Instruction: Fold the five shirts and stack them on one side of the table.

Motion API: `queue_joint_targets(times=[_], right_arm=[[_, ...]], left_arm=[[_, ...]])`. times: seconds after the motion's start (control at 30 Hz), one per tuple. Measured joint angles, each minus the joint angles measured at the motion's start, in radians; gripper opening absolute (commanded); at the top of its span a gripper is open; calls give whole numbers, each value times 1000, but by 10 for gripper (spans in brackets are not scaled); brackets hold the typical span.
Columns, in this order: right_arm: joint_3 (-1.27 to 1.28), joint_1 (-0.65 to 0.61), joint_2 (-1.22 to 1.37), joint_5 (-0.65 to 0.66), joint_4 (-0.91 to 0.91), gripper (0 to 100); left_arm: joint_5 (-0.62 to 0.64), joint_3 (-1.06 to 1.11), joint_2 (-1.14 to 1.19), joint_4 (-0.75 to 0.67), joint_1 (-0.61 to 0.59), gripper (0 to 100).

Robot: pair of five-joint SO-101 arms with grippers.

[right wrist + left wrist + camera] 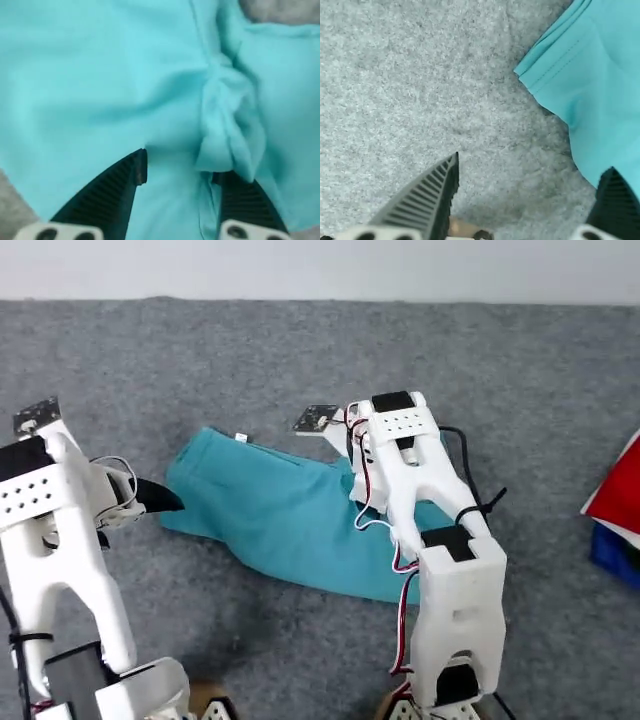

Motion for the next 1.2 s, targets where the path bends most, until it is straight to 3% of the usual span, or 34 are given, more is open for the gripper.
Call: queue_joint_targets(times=[0.3,0.57,0.97,1.2], right_arm=[[-212,8,5,0,-3,234],[-224,34,6,0,-98,234],[-310,28,5,0,241,236],[-321,3,35,2,261,236]], left_arm=[[0,0,0,0,0,412],[0,0,0,0,-2,412],[0,58,0,0,-2,412],[0,77,0,0,-2,412]])
